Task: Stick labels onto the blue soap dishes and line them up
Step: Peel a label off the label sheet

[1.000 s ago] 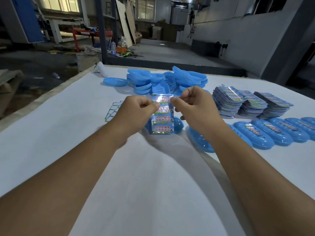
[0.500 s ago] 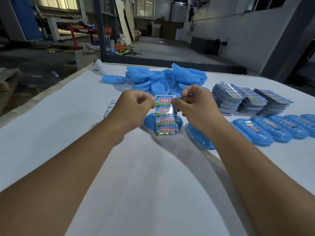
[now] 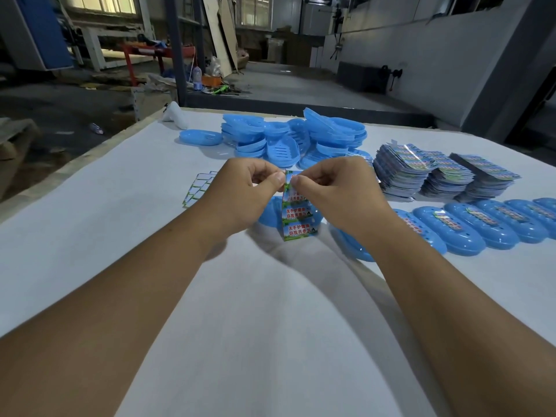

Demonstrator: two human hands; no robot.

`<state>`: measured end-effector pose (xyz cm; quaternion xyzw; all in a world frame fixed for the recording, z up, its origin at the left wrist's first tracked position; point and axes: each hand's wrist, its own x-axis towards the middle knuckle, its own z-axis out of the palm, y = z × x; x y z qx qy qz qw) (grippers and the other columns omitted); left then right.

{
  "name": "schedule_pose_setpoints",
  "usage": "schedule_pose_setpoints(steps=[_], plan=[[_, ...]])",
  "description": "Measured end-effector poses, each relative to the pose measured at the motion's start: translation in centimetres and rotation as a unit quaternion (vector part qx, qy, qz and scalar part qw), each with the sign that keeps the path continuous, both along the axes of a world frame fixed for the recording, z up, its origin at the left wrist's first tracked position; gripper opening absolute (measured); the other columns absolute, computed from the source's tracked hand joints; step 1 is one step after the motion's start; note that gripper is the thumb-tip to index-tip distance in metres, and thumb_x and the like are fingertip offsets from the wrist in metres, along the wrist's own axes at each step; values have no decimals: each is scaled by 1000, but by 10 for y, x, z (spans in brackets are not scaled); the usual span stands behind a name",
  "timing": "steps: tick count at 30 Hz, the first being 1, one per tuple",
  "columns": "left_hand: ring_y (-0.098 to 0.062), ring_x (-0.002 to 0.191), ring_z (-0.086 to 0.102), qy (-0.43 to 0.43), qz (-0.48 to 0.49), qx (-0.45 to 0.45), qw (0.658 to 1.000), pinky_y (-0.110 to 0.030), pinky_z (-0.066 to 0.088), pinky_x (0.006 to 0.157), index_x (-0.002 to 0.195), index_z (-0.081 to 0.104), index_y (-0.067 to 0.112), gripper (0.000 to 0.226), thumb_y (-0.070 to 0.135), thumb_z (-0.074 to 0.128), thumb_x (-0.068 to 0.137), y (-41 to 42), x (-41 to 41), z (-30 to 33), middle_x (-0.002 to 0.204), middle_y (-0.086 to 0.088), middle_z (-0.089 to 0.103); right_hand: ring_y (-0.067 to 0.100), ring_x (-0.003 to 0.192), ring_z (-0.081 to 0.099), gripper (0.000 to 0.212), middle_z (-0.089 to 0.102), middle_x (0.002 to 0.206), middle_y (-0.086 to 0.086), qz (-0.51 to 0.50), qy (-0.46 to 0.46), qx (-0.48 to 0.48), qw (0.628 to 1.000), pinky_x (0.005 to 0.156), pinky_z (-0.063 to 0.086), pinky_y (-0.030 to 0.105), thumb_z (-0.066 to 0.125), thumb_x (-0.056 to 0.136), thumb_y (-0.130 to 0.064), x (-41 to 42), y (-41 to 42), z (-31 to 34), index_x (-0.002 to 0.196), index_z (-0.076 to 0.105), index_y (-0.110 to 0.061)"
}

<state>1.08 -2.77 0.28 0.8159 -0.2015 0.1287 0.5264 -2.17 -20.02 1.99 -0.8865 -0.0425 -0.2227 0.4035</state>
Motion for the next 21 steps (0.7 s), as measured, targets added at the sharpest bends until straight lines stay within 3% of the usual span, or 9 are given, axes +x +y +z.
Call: schedule_pose_setpoints(steps=[3, 6, 11, 17, 21], plan=[[-4, 83, 67, -12, 4, 10, 1000, -18, 51, 74, 82, 72, 28, 16, 25, 65, 96, -1, -3, 3, 79, 12, 73, -3, 58, 63, 19, 71, 64, -19, -2, -3, -3, 1000, 56, 48, 24, 74, 85, -37, -3, 2, 2, 66, 75, -35], [-7, 86, 67, -20, 9, 33, 999, -22, 53, 76, 88, 73, 26, 12, 25, 65, 97, -3, -5, 4, 85, 11, 73, 3, 64, 68, 18, 72, 65, -15, -12, -4, -20, 1000, 62, 58, 32, 73, 84, -37, -4, 3, 2, 66, 76, -34], [-3, 82, 65, -24, 28, 55, 998, -23, 53, 72, 93, 75, 25, 12, 29, 64, 97, -4, -7, 5, 85, 14, 72, 7, 61, 67, 19, 71, 62, -13, -23, -1, -26, 999, 59, 57, 33, 69, 82, -39, -4, 6, 1, 67, 77, -31], [-4, 85, 66, -50, 33, 65, 996, -36, 56, 81, 97, 77, 20, 14, 25, 63, 97, -8, -9, 6, 85, 15, 71, 18, 63, 66, 25, 70, 61, -5, -32, -9, -36, 999, 60, 59, 40, 62, 77, -40, -6, 10, 2, 70, 79, -22], [-2, 85, 65, -50, 41, 69, 996, -32, 56, 80, 95, 75, 23, 14, 27, 62, 98, -8, -9, 6, 85, 17, 69, 18, 62, 65, 23, 71, 62, -1, -25, -3, -23, 999, 61, 58, 40, 64, 81, -32, -5, 7, 2, 70, 79, -19]])
